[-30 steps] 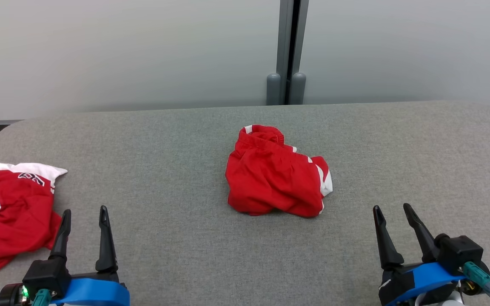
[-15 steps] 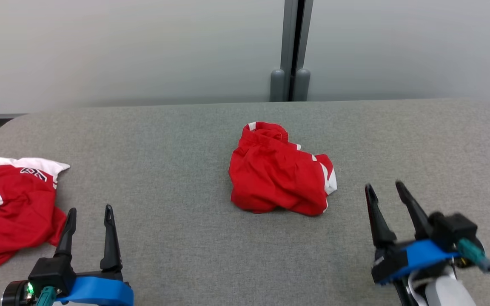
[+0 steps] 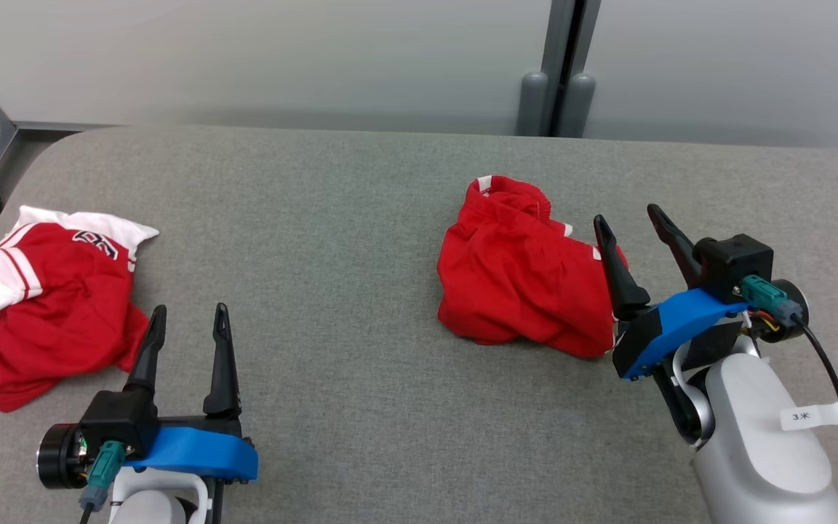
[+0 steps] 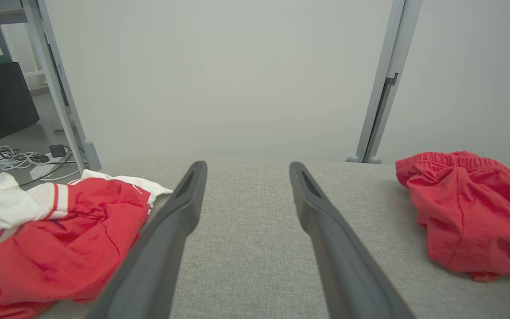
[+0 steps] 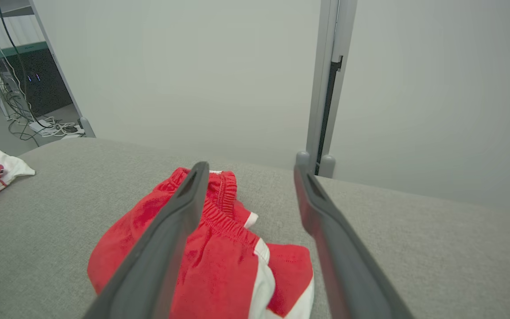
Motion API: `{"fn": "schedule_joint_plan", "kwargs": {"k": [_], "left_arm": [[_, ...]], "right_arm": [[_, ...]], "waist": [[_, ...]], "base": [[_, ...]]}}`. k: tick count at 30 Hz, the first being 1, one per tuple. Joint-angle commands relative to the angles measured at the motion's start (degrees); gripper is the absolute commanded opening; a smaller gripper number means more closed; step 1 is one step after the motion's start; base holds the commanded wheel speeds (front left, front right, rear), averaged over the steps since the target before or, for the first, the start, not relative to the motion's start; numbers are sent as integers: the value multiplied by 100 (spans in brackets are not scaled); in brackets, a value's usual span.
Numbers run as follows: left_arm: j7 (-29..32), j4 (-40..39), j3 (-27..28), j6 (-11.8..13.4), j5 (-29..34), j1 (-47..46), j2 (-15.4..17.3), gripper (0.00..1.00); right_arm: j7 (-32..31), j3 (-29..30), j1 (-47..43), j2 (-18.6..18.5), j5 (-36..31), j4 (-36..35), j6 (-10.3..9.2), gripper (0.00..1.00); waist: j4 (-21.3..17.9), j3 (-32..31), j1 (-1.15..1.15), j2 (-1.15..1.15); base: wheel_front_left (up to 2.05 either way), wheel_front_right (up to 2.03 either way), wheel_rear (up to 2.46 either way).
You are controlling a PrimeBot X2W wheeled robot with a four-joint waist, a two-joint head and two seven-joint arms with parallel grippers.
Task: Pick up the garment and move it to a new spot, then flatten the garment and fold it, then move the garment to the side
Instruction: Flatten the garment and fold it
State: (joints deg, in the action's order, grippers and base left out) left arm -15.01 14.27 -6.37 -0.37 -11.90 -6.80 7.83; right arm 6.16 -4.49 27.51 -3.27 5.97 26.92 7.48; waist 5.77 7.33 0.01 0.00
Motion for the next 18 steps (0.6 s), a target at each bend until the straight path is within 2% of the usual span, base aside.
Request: {"fn": "schedule_joint_plan", "kwargs": {"k": [1,7,16,17,18], "left_arm": [[-25,12,-6,-23,50,-112,-26,100],[-25,74,18,-58,73,-235,-120,100],[-25,123,106,-131,150,-323,-199,100],[-25,134,109,-146,153,-337,-208,100],[-25,148,108,-156,154,-354,-216,100]], "right_arm": [[-8,32,97,-52,-17,178,3,100],[76,121,280,-155,8,1187,3,100],[342,-124,454,-42,408,2260,3,100],[346,-153,483,-27,503,2367,3,47],[375,-202,514,-18,559,2449,3,27]], "waist": [[110,109,-1,0],[298,290,-1,0],[398,421,-1,0],[405,422,-1,0],[415,415,-1,0]], "base": [[0,0,0],[0,0,0],[0,0,0],[0,0,0],[0,0,0]]}}
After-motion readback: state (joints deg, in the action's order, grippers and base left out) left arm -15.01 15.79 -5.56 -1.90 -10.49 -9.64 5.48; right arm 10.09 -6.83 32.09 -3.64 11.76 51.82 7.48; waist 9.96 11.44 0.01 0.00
